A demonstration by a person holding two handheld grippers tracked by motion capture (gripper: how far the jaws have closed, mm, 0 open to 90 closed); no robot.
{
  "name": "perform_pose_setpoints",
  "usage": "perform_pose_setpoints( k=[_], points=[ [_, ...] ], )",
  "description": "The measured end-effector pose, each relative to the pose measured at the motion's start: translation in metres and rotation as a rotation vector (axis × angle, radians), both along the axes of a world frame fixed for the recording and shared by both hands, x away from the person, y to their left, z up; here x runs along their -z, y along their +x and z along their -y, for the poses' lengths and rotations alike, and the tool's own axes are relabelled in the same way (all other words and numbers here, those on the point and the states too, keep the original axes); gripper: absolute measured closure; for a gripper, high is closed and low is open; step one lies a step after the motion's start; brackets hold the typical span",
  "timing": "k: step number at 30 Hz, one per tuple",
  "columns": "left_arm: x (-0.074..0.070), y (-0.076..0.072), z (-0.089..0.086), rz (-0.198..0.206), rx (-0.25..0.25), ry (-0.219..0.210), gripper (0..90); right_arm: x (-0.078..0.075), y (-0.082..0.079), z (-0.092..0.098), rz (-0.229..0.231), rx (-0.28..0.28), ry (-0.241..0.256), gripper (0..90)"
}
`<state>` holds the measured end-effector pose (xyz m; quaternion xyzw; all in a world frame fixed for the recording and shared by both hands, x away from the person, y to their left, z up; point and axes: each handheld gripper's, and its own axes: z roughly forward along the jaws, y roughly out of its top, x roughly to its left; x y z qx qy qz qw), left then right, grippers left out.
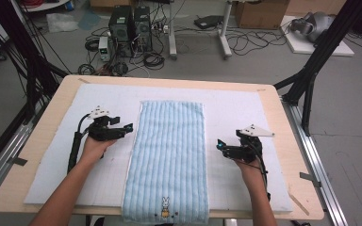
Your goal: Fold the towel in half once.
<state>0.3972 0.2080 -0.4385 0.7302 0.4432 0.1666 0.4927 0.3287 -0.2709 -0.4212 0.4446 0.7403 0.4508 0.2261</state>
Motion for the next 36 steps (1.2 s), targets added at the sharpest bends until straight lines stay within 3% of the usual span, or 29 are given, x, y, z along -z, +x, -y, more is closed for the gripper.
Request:
perform_pose_setpoints(
  k=[4, 9, 10, 13, 17, 22, 26, 29, 34, 36],
  points=[
    [0.002, 0.013, 0.013, -0.053, 0.024, 0.035, 38.9, 0.001, 0.0, 0.0, -0.008, -0.004, 0.002, 11.2],
    [0.008, 0.022, 0.032, -0.073, 0.034, 0.067, 44.1, 0.002, 0.001, -0.001, -0.016, -0.005, -0.002, 11.2],
    [0.009, 0.023, 0.036, -0.086, 0.041, 0.098, 45.9, 0.002, 0.001, -0.001, -0.017, -0.006, -0.001, 11.2],
    [0.012, 0.023, 0.045, -0.076, 0.048, 0.171, 46.7, 0.002, 0.002, -0.002, -0.023, -0.006, 0.002, 11.2],
    [0.012, 0.021, 0.049, -0.046, 0.069, 0.218, 56.5, 0.004, 0.003, -0.004, -0.027, -0.014, -0.009, 11.2],
    [0.012, 0.022, 0.047, -0.054, 0.082, 0.197, 83.3, 0.006, 0.003, -0.009, -0.043, -0.026, -0.03, 11.2],
    [0.012, 0.024, 0.043, -0.077, 0.067, 0.152, 85.5, 0.008, 0.006, -0.012, -0.06, -0.029, -0.017, 11.2],
    [0.013, 0.026, 0.039, -0.102, 0.048, 0.112, 85.6, 0.013, 0.014, -0.018, -0.086, -0.026, 0.021, 11.2],
    [0.014, 0.027, 0.037, -0.119, 0.041, 0.087, 85.2, 0.017, 0.037, -0.04, -0.144, -0.051, -0.022, 12.0],
    [0.014, 0.028, 0.037, -0.127, 0.039, 0.082, 84.9, 0.019, 0.048, -0.051, -0.157, -0.054, -0.043, 19.0]
  ],
)
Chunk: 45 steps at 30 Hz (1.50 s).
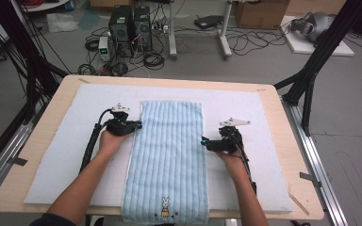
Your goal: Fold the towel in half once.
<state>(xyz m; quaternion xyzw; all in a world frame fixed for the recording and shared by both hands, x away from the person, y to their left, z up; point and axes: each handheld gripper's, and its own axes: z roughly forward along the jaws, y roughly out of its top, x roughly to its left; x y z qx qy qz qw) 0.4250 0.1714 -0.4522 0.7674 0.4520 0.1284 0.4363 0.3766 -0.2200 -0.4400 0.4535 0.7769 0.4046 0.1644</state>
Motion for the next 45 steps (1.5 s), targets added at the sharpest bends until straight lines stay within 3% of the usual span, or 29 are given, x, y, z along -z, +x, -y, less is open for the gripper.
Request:
perform_pose_setpoints(
  k=[2, 6, 9, 11, 13, 14, 16, 19, 21, 24, 27, 29, 36, 40, 45],
  points=[
    [0.0, 0.0, 0.0, -0.002, -0.006, -0.011, 84.6, 0.002, 0.011, -0.01, -0.022, -0.003, -0.006, 28.9],
    [0.0, 0.001, -0.001, -0.021, -0.013, -0.02, 84.6, 0.006, 0.027, -0.025, -0.061, 0.03, -0.069, 45.5],
    [0.001, 0.002, -0.002, -0.041, -0.027, -0.045, 85.4, 0.005, 0.03, -0.033, -0.03, 0.041, -0.115, 57.5],
    [0.001, 0.003, -0.002, -0.044, -0.031, -0.053, 86.0, 0.005, 0.031, -0.035, -0.03, 0.023, -0.112, 75.2],
    [0.001, 0.005, -0.002, -0.047, -0.034, -0.056, 86.1, 0.004, 0.033, -0.036, -0.031, 0.017, -0.122, 83.2],
    [0.0, 0.008, -0.003, -0.048, -0.037, -0.054, 86.1, 0.004, 0.035, -0.036, -0.033, 0.028, -0.116, 84.1],
    [-0.004, 0.014, -0.006, -0.052, -0.07, -0.102, 86.3, 0.003, 0.04, -0.034, -0.014, 0.034, -0.109, 85.1],
    [-0.01, 0.018, -0.006, -0.051, -0.085, -0.155, 86.3, -0.002, 0.045, -0.029, 0.028, 0.074, -0.03, 85.6],
    [-0.013, 0.016, -0.006, -0.035, -0.066, -0.148, 86.3, -0.004, 0.044, -0.024, 0.032, 0.081, 0.022, 85.5],
    [-0.018, 0.012, -0.01, -0.033, -0.035, -0.161, 86.3, -0.006, 0.039, -0.02, 0.019, 0.055, 0.043, 85.5],
    [-0.026, 0.0, -0.013, -0.002, 0.005, -0.179, 86.3, -0.013, 0.028, -0.019, 0.042, 0.022, 0.072, 85.5],
    [-0.03, -0.011, -0.015, 0.023, 0.029, -0.194, 86.3, -0.016, 0.018, -0.017, 0.051, -0.01, 0.073, 85.3],
    [-0.032, -0.044, -0.022, 0.046, 0.083, -0.204, 86.0, -0.024, -0.016, -0.015, 0.076, -0.074, 0.038, 85.3],
    [-0.029, -0.056, -0.024, 0.032, 0.109, -0.21, 85.9, -0.023, -0.032, -0.009, 0.07, -0.086, 0.058, 85.0],
    [-0.024, -0.073, -0.028, 0.021, 0.139, -0.199, 85.8, -0.02, -0.048, -0.01, 0.062, -0.113, 0.04, 85.0]
  ],
)
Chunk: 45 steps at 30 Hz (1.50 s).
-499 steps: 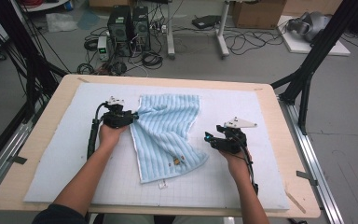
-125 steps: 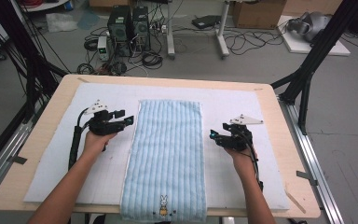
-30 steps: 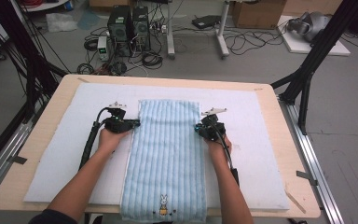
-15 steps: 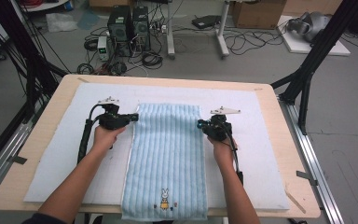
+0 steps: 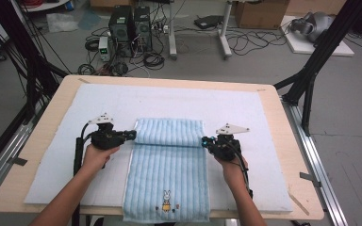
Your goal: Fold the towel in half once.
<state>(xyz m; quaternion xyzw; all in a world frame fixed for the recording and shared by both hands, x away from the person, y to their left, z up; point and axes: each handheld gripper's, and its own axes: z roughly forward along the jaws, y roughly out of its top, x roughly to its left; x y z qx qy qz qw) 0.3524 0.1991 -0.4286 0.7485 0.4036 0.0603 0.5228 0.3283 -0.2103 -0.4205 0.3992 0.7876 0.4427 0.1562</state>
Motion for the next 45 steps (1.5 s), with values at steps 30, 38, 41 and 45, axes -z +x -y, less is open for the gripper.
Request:
perform_pose_setpoints(
  k=[30, 38, 41, 45],
  points=[
    [0.002, 0.021, -0.003, 0.056, -0.209, 0.052, 21.7, 0.006, -0.012, 0.02, 0.03, 0.13, 0.02, 30.6],
    [0.007, 0.053, 0.008, -0.011, -0.2, 0.107, 36.8, 0.006, -0.011, 0.022, 0.022, 0.132, 0.025, 28.5],
    [0.011, 0.063, 0.015, -0.038, -0.205, 0.157, 40.2, 0.006, -0.011, 0.022, 0.023, 0.13, 0.026, 28.6],
    [0.019, 0.07, 0.025, -0.039, -0.234, 0.21, 46.7, 0.006, -0.01, 0.024, 0.02, 0.133, 0.033, 28.6]
  ],
)
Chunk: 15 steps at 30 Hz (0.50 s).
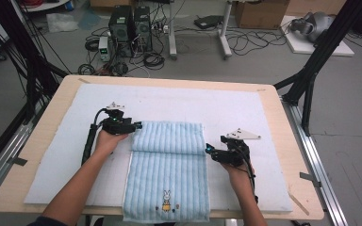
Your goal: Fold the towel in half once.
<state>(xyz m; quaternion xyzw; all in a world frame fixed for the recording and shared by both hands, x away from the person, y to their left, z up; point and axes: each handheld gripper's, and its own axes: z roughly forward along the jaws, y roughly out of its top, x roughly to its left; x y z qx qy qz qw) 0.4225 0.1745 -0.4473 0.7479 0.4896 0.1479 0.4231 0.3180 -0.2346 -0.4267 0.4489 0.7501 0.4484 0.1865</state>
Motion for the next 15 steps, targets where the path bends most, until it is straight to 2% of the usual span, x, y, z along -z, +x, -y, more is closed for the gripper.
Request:
perform_pose_setpoints(
  k=[1, 3, 5, 6, 7, 9, 10, 12, 15],
  points=[
    [0.002, 0.0, 0.002, 0.002, -0.005, 0.014, 48.7, 0.0, 0.0, 0.0, -0.001, 0.002, 0.001, 28.6],
    [0.002, -0.001, 0.006, 0.033, -0.004, 0.074, 54.2, 0.0, 0.0, 0.001, 0.001, 0.002, 0.002, 28.6],
    [0.002, -0.004, 0.009, 0.08, 0.026, 0.156, 60.9, 0.0, 0.0, 0.002, 0.0, 0.002, 0.002, 28.6],
    [0.002, -0.004, 0.009, 0.081, 0.063, 0.151, 67.1, 0.0, 0.0, 0.001, -0.001, 0.003, 0.001, 28.6],
    [0.002, -0.005, 0.011, 0.084, 0.075, 0.147, 77.5, 0.0, 0.0, 0.001, -0.002, 0.001, -0.001, 28.7],
    [0.002, -0.007, 0.014, 0.093, 0.083, 0.16, 86.3, 0.0, 0.0, 0.0, -0.001, 0.0, -0.004, 28.8],
    [0.002, -0.007, 0.014, 0.09, 0.081, 0.158, 86.9, 0.0, 0.0, 0.0, 0.001, 0.0, -0.008, 28.9],
    [0.002, -0.006, 0.011, 0.062, 0.075, 0.099, 87.1, 0.0, 0.003, -0.001, -0.001, 0.003, -0.005, 30.4],
    [-0.003, -0.006, 0.006, 0.06, 0.071, 0.035, 87.1, -0.002, 0.012, -0.001, -0.006, 0.013, 0.007, 35.6]
  ],
)
